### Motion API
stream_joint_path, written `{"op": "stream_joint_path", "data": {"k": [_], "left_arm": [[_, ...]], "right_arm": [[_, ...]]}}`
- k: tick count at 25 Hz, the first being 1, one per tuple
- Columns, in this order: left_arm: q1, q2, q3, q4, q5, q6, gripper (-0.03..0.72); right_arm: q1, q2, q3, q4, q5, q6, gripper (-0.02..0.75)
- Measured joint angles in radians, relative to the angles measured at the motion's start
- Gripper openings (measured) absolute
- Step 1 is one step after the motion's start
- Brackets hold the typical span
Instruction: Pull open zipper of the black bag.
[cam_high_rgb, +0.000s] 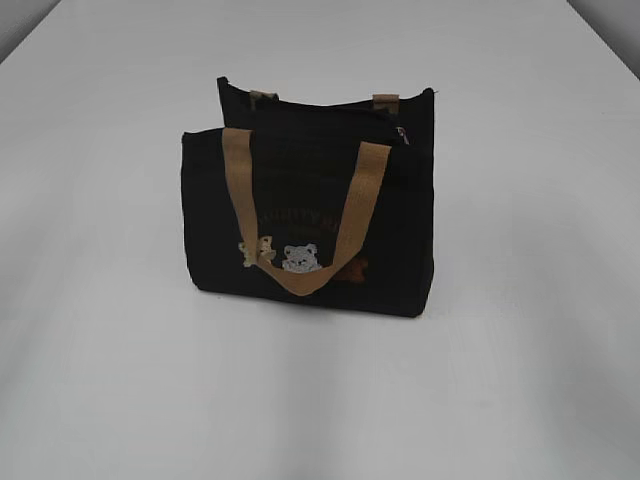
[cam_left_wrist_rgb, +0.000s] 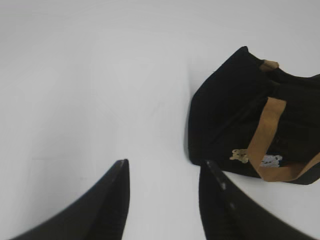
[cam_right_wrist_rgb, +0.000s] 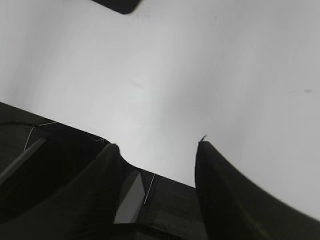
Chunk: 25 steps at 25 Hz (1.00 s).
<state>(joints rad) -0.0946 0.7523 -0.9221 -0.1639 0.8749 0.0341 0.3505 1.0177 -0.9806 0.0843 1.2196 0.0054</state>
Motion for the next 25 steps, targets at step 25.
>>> {"op": "stream_joint_path", "data": {"k": [25], "left_arm": [[0.000, -0.735, 0.395, 0.158, 0.194, 0.006, 0.302]], "right_arm": [[0.000, -1.024, 0.494, -0.037, -0.116, -0.067, 0.381]]}}
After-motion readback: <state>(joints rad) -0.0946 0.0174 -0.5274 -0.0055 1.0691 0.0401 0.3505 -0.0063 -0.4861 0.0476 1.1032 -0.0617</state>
